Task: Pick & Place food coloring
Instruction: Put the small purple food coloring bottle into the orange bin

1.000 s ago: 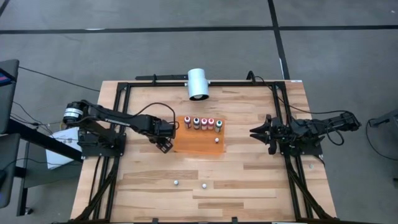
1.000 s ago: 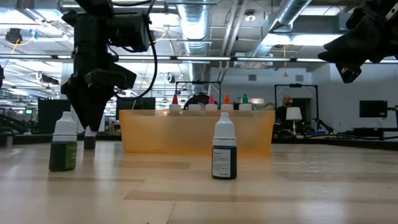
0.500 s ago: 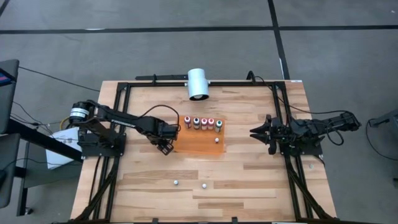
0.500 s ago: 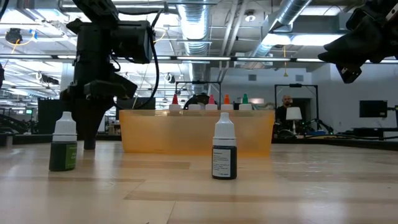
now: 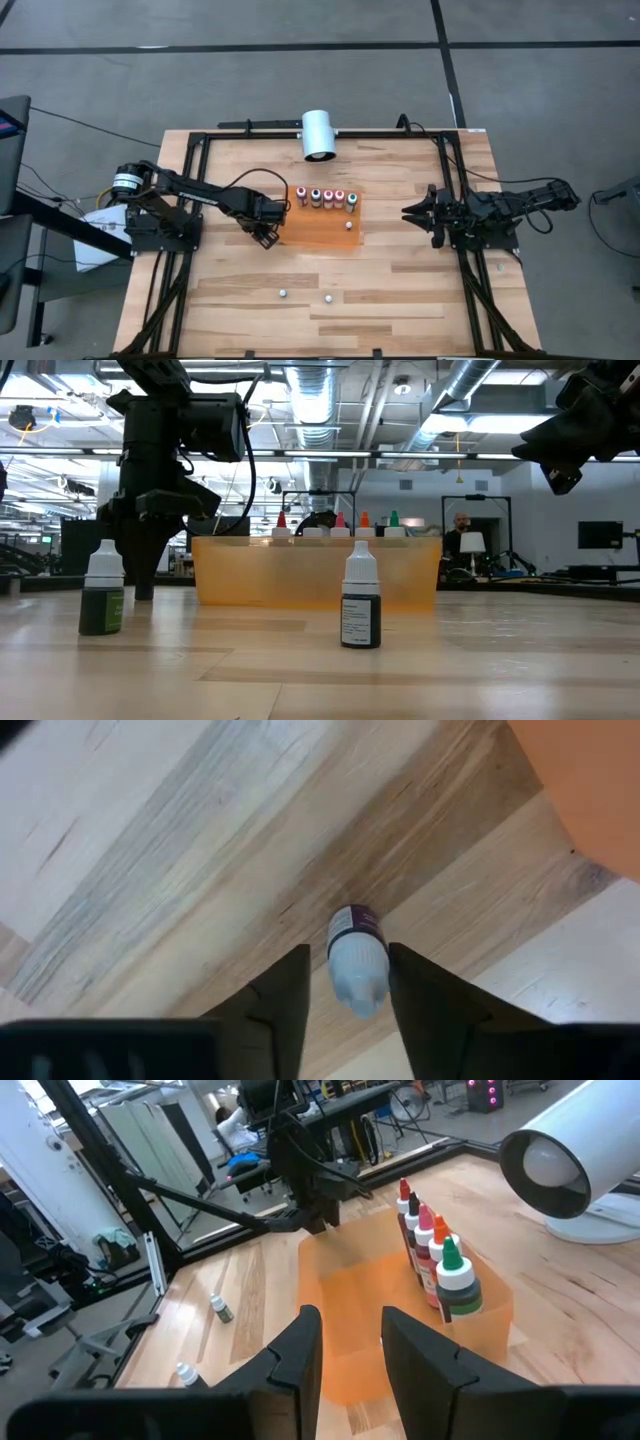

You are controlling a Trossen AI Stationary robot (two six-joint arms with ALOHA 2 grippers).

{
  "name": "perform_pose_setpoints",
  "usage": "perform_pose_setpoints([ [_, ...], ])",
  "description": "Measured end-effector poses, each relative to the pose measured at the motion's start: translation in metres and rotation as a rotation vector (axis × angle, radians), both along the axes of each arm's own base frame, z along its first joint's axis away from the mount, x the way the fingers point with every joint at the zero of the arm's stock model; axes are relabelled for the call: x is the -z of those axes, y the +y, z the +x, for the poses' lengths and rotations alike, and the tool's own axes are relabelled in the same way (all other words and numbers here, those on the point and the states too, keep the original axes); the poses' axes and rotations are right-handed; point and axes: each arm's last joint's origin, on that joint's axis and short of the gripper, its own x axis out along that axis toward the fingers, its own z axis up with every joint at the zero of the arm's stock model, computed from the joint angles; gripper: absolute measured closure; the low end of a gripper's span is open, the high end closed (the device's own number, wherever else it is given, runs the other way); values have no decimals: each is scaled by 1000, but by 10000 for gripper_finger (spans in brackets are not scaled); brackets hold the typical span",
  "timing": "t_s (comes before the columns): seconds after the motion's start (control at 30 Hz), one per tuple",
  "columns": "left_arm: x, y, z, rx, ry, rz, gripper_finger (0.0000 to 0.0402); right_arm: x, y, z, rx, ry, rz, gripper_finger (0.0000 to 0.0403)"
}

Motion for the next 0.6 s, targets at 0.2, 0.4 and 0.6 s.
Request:
perform_pose_setpoints([
  [0.2,0,0,0,5,-1,-9,327,0,0,0,0,0,0,308],
  [0.4,-8,0,6,23,-24,-3,339,0,0,0,0,0,0,308],
  [0.6,-31,1,11,41,24,45,334,0,0,0,0,0,1,308],
])
